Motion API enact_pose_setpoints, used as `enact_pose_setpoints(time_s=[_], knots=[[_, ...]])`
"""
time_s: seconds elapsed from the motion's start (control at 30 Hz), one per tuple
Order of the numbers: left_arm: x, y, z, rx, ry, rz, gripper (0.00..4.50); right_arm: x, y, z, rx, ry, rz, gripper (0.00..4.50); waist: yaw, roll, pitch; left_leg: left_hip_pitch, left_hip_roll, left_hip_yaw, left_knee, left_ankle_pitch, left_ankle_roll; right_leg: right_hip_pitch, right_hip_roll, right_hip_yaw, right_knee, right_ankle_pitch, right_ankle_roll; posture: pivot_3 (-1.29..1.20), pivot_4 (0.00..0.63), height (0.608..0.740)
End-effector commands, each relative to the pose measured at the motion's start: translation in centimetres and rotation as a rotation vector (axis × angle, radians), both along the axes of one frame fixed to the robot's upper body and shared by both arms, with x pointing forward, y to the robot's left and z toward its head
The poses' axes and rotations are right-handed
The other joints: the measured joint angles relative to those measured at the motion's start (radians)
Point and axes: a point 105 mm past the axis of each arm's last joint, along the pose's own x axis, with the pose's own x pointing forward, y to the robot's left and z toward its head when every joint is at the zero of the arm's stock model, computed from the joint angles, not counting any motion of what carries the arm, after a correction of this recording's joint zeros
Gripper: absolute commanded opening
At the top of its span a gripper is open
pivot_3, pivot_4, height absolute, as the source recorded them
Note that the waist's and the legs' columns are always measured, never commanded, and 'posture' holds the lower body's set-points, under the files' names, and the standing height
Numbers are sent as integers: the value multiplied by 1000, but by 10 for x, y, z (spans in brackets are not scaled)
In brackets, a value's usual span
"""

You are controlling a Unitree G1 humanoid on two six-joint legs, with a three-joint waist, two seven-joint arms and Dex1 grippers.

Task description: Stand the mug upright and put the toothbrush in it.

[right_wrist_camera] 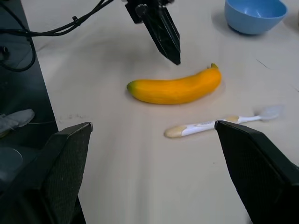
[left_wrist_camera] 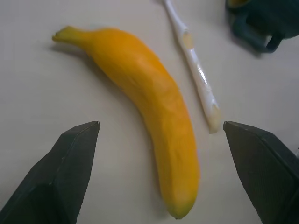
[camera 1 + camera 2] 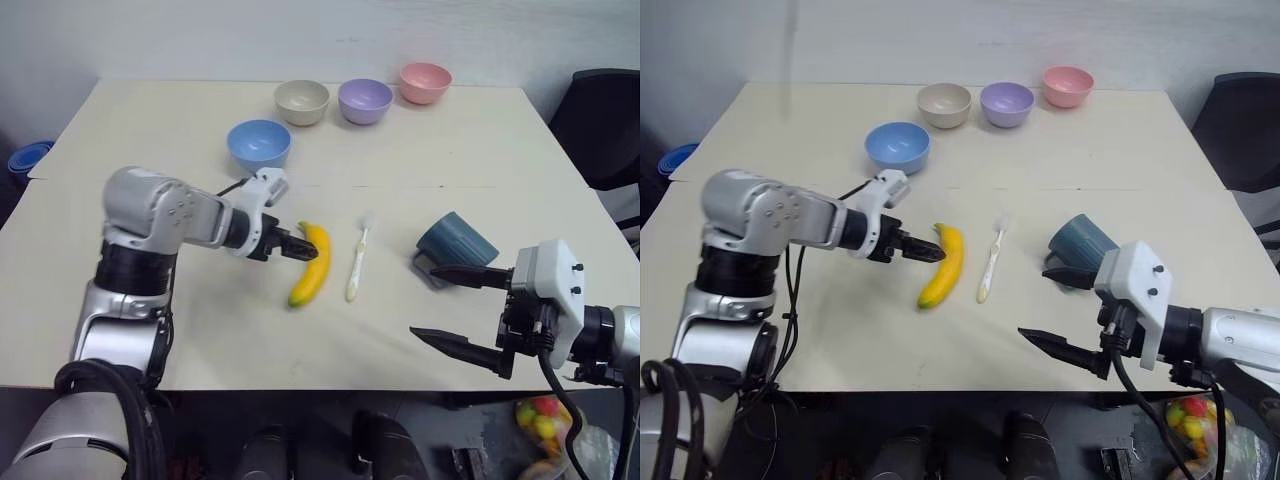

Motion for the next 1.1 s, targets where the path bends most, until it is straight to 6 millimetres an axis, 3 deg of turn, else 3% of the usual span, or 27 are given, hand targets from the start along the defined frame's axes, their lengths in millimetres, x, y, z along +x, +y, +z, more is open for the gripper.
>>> enact_pose_setpoints(time_s=[0.03, 0.17, 0.33, 0.43, 0.63, 0.9, 1.1], knots=[[9, -22, 11, -15, 29, -6, 4500, -1, 5, 3, -2, -40, 12, 4350, 2, 0, 0, -1, 0, -1, 1, 0, 0, 0, 0, -1, 0, 0, 0, 0, 150, 740], [12, -44, 6, 16, 90, -16, 4500, -2, 6, 3, -1, -53, 0, 4350, 3, -1, 0, -3, -2, -3, 3, 0, 0, 1, 0, -4, -1, 0, 0, 0, 150, 740], [13, -47, -18, 128, 134, -17, 4500, -3, 7, 3, 4, -70, -19, 4350, 1, 0, 0, -1, -2, -4, 3, 0, 0, 4, 0, -5, -2, 0, 0, 0, 150, 740], [16, -38, -34, 208, 136, -8, 3965, -3, 7, 3, 16, -79, -41, 4500, 4, 1, -1, 1, 0, -5, 3, 0, 0, 7, -1, -5, -2, 0, 0, 0, 150, 740], [18, -32, -39, 251, 137, -21, 2188, -5, 7, 2, 29, -89, -70, 4500, 15, 1, -1, 1, 1, -6, 8, 0, 0, 7, -3, -5, -3, 0, 0, 0, 150, 740], [14, -41, -40, 237, 158, -43, 2188, -5, 7, 2, 38, -101, -92, 4500, 22, 2, -2, 0, 1, -7, 8, -1, 2, 7, -2, -6, -1, 0, 0, 0, 150, 740], [8, -41, -41, 246, 184, -58, 3577, -3, 6, 1, 40, -107, -102, 4500, 23, 3, -3, 0, 1, -7, 8, -2, 3, 7, -3, -6, -3, 0, 0, 0, 150, 740]])
